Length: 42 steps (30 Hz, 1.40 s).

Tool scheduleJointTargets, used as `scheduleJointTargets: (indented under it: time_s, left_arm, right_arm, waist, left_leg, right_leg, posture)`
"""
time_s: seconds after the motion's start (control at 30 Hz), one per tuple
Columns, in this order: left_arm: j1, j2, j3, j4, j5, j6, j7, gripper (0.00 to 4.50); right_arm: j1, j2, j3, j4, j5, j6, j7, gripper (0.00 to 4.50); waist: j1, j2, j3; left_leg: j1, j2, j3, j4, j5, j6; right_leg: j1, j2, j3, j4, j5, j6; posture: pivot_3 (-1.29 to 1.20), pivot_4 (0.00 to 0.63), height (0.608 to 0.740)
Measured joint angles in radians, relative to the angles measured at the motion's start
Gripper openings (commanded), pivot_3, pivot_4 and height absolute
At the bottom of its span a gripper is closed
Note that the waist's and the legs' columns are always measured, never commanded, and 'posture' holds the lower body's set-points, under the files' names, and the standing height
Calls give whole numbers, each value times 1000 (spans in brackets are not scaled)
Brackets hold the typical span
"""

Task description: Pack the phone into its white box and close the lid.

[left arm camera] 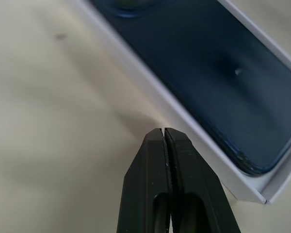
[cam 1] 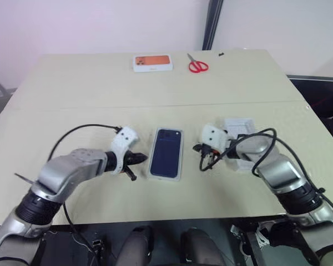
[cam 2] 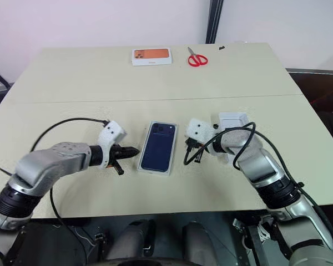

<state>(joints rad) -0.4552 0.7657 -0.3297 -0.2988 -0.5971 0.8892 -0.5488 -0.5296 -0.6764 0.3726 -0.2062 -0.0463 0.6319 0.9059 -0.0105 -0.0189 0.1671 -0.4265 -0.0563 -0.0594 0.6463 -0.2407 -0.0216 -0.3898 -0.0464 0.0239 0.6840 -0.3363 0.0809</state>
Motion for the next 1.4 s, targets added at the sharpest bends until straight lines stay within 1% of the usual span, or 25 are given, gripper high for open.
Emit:
scheduleJointTargets:
  time_s: [0.1,0.2,0.33,0.47,0.63,0.8,1.03,1.37,1.4]
  left_arm:
    - [-26,-10,-47,30,81,-49,-59,114]
    - [-42,-59,-56,61,133,-69,-92,114]
    - [-60,-129,-60,90,180,-69,-109,114]
    - [-83,-205,-65,130,219,-68,-125,114]
    - [-154,-329,-102,224,263,-69,-154,114]
    - [-222,-397,-140,304,311,-76,-207,114]
    - [-256,-453,-146,375,355,-103,-246,114]
    - [-250,-458,-132,377,371,-111,-260,114]
    - [-243,-451,-125,368,370,-111,-262,68]
  right_arm:
    - [0,10,40,-8,-27,0,-6,0]
    - [-3,29,55,-8,-42,2,-14,0]
    - [-4,14,50,-9,-60,15,-10,0]
    - [-3,-33,37,-9,-64,14,10,0]
    - [22,-117,-19,-8,-58,-3,48,0]
    - [51,-166,-58,-3,-57,-23,69,0]
    - [73,-190,-82,6,-59,-31,78,0]
    - [82,-200,-89,6,-57,-41,88,0]
    - [81,-205,-102,5,-45,-37,97,251]
  waist:
    - [2,0,0]
    - [7,0,0]
    - [21,0,0]
    - [29,0,0]
    - [32,0,0]
    - [23,0,0]
    - [24,0,0]
    - [22,0,0]
    - [22,0,0]
  left_leg:
    - [0,0,0,1,-3,4]
    - [0,0,0,2,-3,5]
    - [0,0,0,3,-3,6]
    - [0,-1,0,5,-4,7]
    - [-1,-1,0,5,-4,7]
    - [-1,-1,0,5,-4,8]
    - [0,-1,0,6,-4,7]
    - [-1,0,0,6,-3,7]
    - [-1,-1,0,6,-3,7]
  right_leg:
    - [0,0,0,0,0,0]
    - [1,0,-1,0,0,0]
    - [1,0,-1,0,0,0]
    - [3,-1,-2,0,0,1]
    - [3,0,-2,1,0,1]
    - [3,0,-2,1,0,1]
    - [3,0,-2,1,0,1]
    - [3,0,-1,1,0,1]
    - [2,0,-1,1,0,1]
  posture:
    - [0,150,740]
    - [0,150,740]
    - [0,150,740]
    - [0,150,740]
    - [0,150,740]
    - [0,150,740]
    - [0,150,740]
    - [0,150,740]
    - [0,150,740]
